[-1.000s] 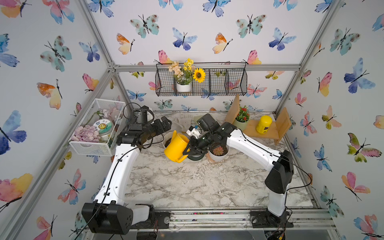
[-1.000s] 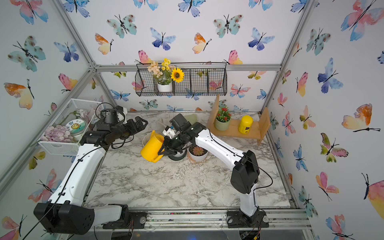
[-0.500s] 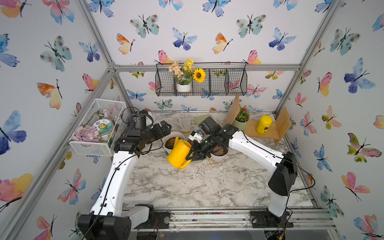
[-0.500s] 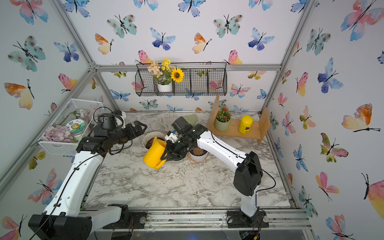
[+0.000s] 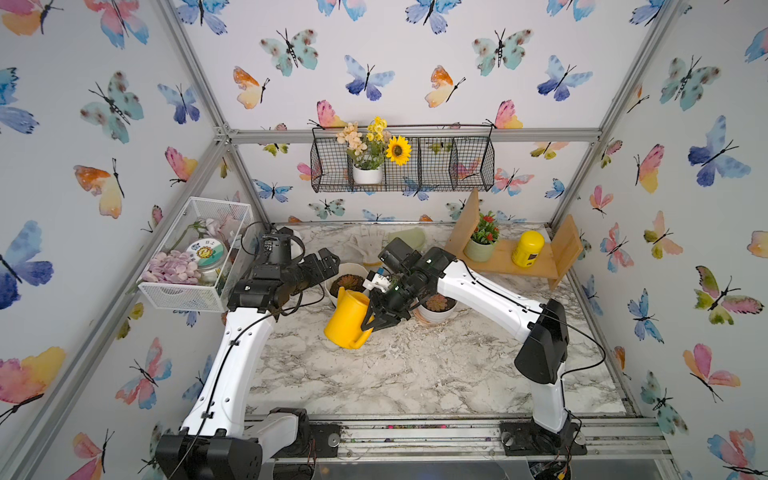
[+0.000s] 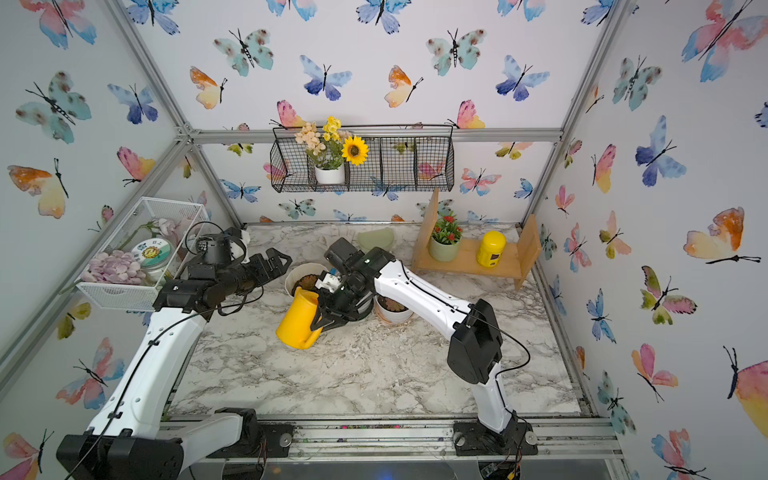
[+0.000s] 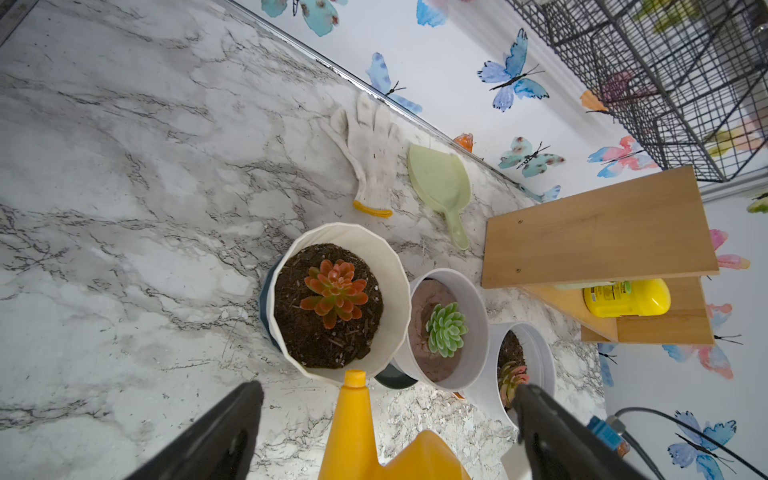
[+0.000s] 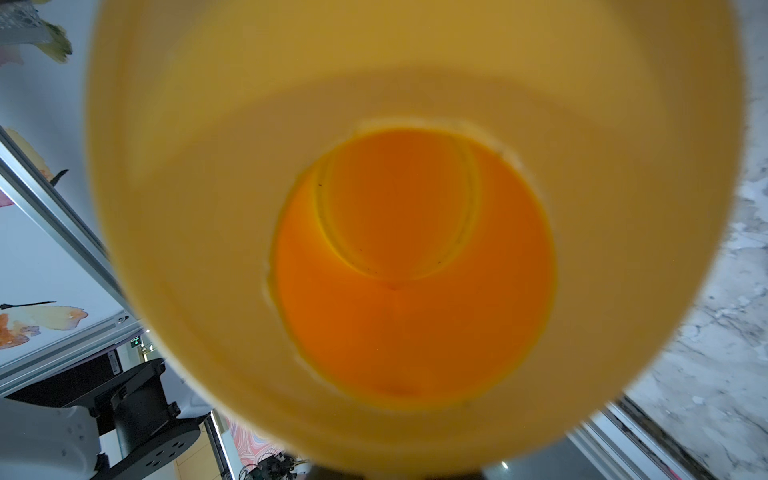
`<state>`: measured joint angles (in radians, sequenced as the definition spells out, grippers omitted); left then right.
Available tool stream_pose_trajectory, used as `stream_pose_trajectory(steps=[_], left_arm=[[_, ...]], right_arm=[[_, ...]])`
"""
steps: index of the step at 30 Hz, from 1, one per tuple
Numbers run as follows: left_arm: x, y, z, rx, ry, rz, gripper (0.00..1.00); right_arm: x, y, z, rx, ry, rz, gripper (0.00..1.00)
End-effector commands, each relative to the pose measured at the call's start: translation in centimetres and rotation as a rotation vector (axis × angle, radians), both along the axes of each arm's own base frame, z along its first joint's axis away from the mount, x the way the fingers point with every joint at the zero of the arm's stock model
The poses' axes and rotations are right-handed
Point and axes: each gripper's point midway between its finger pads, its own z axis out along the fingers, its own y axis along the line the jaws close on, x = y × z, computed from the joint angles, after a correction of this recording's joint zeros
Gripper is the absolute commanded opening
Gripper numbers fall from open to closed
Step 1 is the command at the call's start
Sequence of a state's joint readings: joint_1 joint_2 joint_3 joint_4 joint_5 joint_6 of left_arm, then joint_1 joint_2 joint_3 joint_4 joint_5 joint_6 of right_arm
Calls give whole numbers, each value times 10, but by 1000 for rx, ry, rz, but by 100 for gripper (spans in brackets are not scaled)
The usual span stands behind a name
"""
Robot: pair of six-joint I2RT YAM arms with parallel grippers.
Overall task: Water the succulent around the soil edge
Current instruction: Water the soil of the potted plant with water.
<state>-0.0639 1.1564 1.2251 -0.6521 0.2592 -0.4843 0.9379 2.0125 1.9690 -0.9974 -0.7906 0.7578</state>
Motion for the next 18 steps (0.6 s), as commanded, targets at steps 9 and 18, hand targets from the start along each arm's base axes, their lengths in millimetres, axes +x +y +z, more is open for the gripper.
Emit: stream_pose_trajectory(steps=[9,18], left_arm=[[14,25,14,-27,-44,53,99],[22,21,20,-41,-53,35,99]], right_arm=[[5,27,20,87,-5,34,1],[27,38,24,128,-28,-5,1]])
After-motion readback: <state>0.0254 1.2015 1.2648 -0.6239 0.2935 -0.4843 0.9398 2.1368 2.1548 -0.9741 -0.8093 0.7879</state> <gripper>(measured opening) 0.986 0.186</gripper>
